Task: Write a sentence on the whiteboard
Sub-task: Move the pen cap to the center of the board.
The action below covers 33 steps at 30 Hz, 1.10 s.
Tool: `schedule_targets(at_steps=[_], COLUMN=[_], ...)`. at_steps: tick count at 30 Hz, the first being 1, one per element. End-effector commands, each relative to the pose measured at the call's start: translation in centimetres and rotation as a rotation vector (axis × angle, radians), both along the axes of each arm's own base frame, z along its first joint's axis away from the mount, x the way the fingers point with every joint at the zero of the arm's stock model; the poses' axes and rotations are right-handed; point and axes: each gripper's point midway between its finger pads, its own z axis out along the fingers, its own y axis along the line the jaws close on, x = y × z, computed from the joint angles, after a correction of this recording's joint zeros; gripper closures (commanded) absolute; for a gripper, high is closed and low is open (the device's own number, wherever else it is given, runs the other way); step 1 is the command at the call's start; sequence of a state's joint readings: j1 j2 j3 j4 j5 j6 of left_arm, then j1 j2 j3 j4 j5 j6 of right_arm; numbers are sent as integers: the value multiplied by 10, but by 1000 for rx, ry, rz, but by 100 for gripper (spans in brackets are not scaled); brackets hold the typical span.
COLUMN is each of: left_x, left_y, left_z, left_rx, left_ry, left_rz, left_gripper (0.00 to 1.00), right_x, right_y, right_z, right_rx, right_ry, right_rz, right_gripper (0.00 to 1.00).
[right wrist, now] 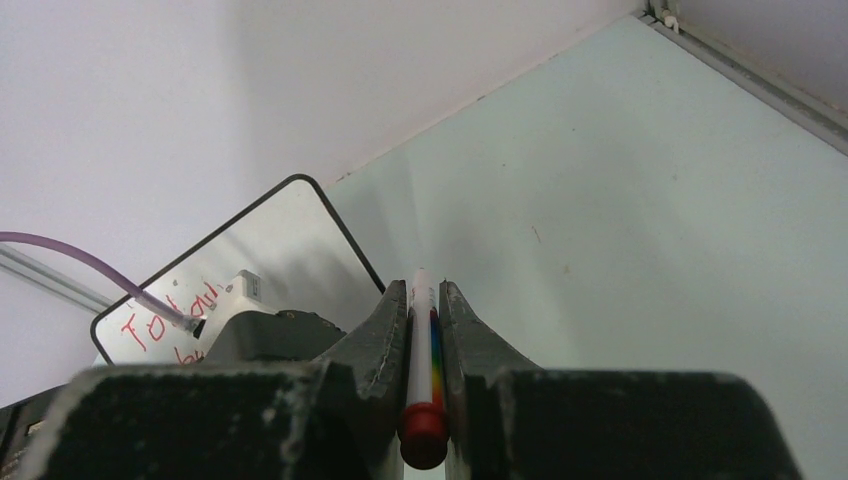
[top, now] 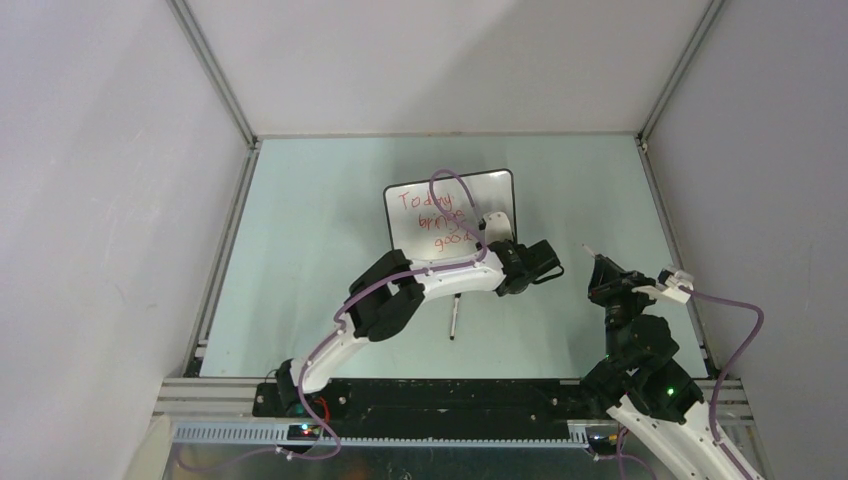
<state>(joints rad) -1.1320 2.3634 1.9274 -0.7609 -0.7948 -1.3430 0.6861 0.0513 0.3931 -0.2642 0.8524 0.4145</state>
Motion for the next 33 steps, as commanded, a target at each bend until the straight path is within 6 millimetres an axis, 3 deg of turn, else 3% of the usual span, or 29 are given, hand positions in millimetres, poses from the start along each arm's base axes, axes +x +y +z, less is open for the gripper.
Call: schedule_targets(at_steps=[1, 10, 17, 23, 30, 33], left_x=[20, 20, 11, 2, -7, -10], left_y=[-7, -22, -9, 1, 8, 9], left_z=[24, 14, -2, -16, -22, -13], left_rx=[-16, -11, 15, 50, 64, 41], left_ry=[-126, -114, -62, -14, -4, -28], left_rz=[37, 9, 37, 54, 40, 34], left_gripper=[53, 54, 66, 67, 75, 76], right_x=[0, 1, 0, -1, -1, -1], right_y=[1, 3, 1, 1, 2, 2], right_z=[15, 16, 17, 18, 19, 18], right_rx=[23, 19, 32, 35, 34, 32], right_ry=[-41, -48, -57, -62, -62, -61], right_rz=[13, 29, 22, 27, 31, 31], right_gripper=[100, 100, 100, 100, 100, 100])
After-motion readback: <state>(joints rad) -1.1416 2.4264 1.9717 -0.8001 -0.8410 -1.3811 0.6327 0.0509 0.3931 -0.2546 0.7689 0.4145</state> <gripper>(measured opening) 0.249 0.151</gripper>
